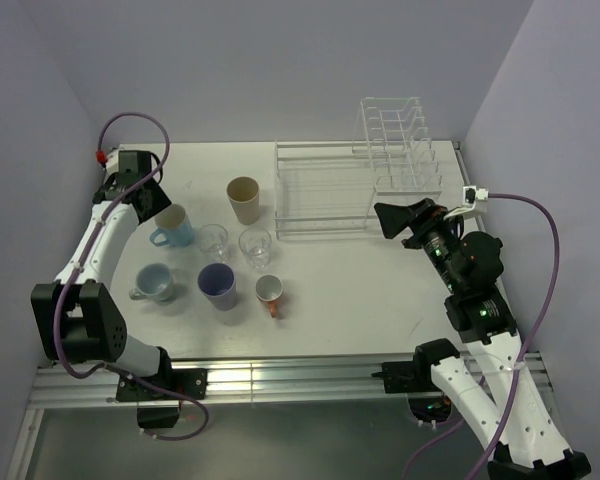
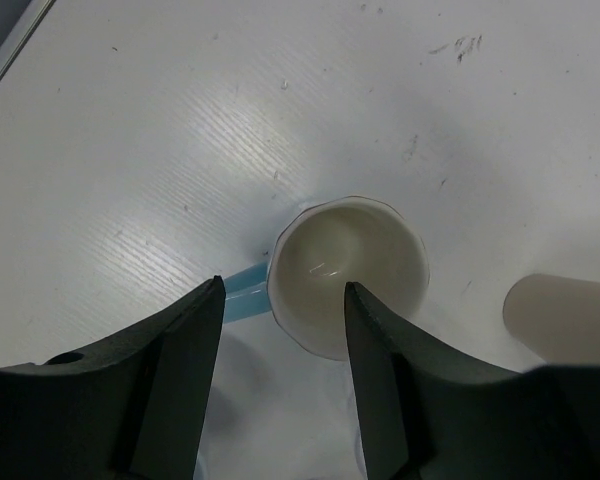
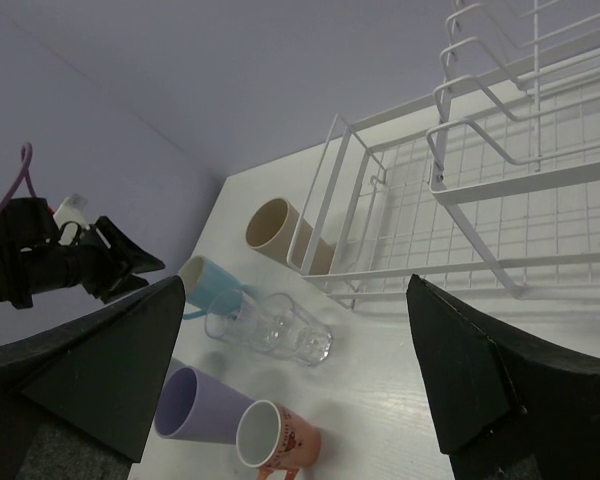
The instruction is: Load the cups into the dish rack
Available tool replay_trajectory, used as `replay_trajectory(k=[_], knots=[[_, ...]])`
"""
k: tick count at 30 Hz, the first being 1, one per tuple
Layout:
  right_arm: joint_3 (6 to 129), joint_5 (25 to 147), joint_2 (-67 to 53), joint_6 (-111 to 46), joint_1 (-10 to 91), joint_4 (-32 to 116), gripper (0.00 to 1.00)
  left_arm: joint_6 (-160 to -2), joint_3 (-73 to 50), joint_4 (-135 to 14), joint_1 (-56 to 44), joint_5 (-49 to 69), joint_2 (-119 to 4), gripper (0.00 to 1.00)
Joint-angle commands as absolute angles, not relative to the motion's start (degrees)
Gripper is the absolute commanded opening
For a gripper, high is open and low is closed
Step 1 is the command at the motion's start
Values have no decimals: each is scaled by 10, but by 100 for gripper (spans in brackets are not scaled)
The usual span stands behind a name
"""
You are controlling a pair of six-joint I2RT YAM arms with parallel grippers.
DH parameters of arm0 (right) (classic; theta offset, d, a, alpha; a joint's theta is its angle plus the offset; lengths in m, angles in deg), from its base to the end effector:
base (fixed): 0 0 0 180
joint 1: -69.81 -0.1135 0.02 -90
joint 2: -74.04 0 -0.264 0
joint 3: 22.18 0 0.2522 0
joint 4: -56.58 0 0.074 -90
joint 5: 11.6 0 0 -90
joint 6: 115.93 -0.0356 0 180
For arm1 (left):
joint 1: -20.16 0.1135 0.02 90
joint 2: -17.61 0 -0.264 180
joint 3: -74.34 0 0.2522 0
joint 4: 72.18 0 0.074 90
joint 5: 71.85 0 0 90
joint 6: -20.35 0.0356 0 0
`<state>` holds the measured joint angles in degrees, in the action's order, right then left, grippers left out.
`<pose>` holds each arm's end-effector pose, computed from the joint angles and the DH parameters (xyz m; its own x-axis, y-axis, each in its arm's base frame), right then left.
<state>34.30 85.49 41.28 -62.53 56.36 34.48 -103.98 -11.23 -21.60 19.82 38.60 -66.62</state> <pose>0.1334 0.0364 0.3609 -0.1871 0.5636 -0.8046 -0.2980 0.7479 0.5932 0.3158 0.0106 0.3007 -0.5000 -0.5255 -0.6884 -0.6109 0.7774 -0.1497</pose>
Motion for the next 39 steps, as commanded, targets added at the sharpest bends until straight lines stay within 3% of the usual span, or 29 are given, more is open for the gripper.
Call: replay_trajectory(k=[1,32,39], knots=[[354,853,420,-626,565,349,100,-1042,-113,-217,200,403,-672,57],[341,853,417,-628,566,353,100,-1046,-102,-228,201,405,-778,50],[339,850,420,-628,566,348,100,-1046,-99,-232,216,399,-785,39]])
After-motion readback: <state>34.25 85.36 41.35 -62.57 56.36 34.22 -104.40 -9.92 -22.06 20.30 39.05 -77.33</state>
